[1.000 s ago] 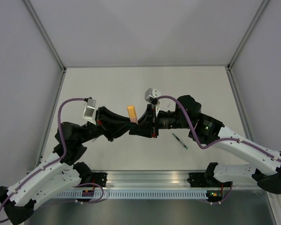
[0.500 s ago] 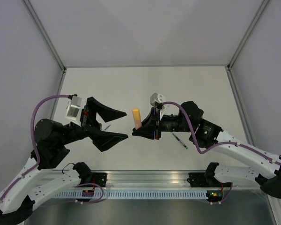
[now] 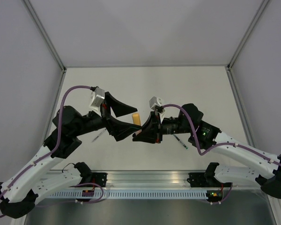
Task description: Insert the pens into the pen caps
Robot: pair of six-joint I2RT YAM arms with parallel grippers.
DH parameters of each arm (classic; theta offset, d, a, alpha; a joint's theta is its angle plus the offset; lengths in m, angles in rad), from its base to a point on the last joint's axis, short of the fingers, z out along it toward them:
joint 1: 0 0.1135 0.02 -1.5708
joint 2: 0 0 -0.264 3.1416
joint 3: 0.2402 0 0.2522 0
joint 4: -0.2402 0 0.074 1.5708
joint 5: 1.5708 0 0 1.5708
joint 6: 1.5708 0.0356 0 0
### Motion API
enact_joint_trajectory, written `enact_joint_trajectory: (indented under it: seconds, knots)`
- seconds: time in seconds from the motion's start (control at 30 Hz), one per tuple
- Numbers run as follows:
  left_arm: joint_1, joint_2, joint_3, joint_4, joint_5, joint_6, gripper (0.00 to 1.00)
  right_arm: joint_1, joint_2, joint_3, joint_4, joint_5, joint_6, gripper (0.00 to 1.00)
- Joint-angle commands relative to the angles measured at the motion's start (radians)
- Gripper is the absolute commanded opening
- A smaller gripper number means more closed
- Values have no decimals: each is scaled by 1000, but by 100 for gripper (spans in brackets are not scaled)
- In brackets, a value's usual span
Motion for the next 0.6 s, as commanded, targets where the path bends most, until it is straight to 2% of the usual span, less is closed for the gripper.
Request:
enact_joint_trajectory:
  seconds: [0.0, 0.17, 0.43, 0.57]
  knots:
    - [-4, 10, -10, 69, -8, 27, 89, 0, 2, -1, 92, -52, 30, 0]
    - [-4, 19, -3, 85, -4, 16, 75, 0, 9, 0, 94, -52, 33, 0]
    - [-4, 12, 0, 82, -33, 4, 76, 4, 20, 2, 86, -55, 39, 0]
    - [-6, 7, 3, 78, -70, -16, 65, 10, 29, 0, 78, -45, 33, 0]
